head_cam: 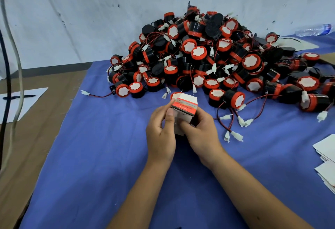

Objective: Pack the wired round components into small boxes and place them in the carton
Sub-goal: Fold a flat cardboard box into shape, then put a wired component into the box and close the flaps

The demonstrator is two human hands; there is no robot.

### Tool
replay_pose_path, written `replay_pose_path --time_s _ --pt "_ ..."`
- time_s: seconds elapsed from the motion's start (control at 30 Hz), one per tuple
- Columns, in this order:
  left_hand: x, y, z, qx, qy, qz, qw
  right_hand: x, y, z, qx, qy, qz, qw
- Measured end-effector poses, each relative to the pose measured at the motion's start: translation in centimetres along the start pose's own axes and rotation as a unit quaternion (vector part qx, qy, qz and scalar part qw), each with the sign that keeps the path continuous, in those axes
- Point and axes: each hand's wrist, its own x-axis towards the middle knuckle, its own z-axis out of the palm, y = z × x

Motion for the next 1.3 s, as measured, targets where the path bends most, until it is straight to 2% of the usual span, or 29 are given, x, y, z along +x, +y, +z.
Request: replay_pose_path --time_s 0.07,0.13,0.3,0.37,0.4,0.43,0.47,0.5,0.57,0.63,0.7,0.77,0.83,0.9,0.93,1.0,1.03,1.1,1.17,1.23,1.3 --pt "-0.3 -0.1 0.4 0.032 0.011 0.035 0.999 0.0 0.0 -0.1 0.015 0.001 0.008 1.000" --pt "-0.2 -0.2 0.4 0.032 0.026 0.025 0.999 0.2 0.1 -0.4 0.019 -0.019 0.019 0.999" --pt "0.1 0.2 0.0 -0.101 0.022 -0.108 0.989 0.2 -0.7 -0.7 0.049 -0.114 0.043 0.991" --pt "0.2 0.2 -0.1 -0.088 0.025 -0.123 0.988 0.1 -1.0 -0.8 -0.041 -0.093 -0.010 0.995" --pt "0.3 0.3 -0.1 -0.076 0.022 -0.121 0.989 0.1 -0.9 -0.8 -0.152 -0.064 -0.064 0.984" --pt "0.3 0.3 -0.3 -0.072 0.008 -0.106 0.992 0.1 -0.7 -0.8 -0.286 -0.034 -0.126 0.949" --pt "0.3 0.4 -0.5 -0.075 -0.018 -0.076 0.994 0.0 -0.7 -0.5 -0.400 -0.011 -0.186 0.898" --pt "0.3 0.4 -0.7 -0.071 -0.045 -0.047 0.995 -0.1 -0.7 0.0 -0.471 -0.004 -0.223 0.854" --pt "0.4 0.5 -1.1 0.004 -0.071 -0.017 0.997 -0.1 -0.8 0.9 -0.530 -0.048 -0.214 0.819" --pt "0.9 0.1 -1.7 0.110 -0.008 -0.023 0.994 -0.2 -0.6 1.0 -0.532 -0.114 -0.189 0.818" --pt "1.7 -0.4 -2.7 0.184 0.089 -0.047 0.978 -0.4 -0.7 0.9 -0.467 -0.141 -0.207 0.848" --pt "2.3 -0.9 -3.8 0.232 0.154 -0.062 0.958 -0.4 -0.7 1.0 -0.378 -0.068 -0.293 0.875" --pt "2.8 -1.5 -4.6 0.237 0.198 -0.073 0.948 0.4 -0.7 1.2 -0.345 0.054 -0.343 0.872" --pt "3.0 -1.8 -4.9 0.235 0.223 -0.087 0.942 2.1 -0.3 1.0 -0.402 0.135 -0.290 0.858" --pt "3.0 -1.8 -5.0 0.234 0.231 -0.090 0.940 3.1 0.0 0.7 -0.482 0.135 -0.218 0.838" --pt "3.2 -1.7 -5.1 0.220 0.241 -0.089 0.941 5.2 1.2 0.3 -0.625 0.066 -0.059 0.775" --pt "3.2 -1.6 -5.1 0.213 0.240 -0.090 0.943 6.1 1.6 0.2 -0.649 0.036 -0.013 0.760" --pt "3.2 -1.6 -5.1 0.206 0.234 -0.095 0.945 7.5 2.2 0.3 -0.647 0.020 0.017 0.762" --pt "3.2 -1.5 -5.2 0.201 0.224 -0.100 0.948 8.2 2.5 0.1 -0.617 0.034 0.020 0.786" --pt "3.3 -1.4 -5.2 0.202 0.213 -0.113 0.949 8.2 2.2 -0.4 -0.536 0.035 0.018 0.843" --pt "3.3 -1.3 -5.2 0.201 0.202 -0.115 0.952 7.3 1.5 -1.0 -0.408 0.029 -0.012 0.912"
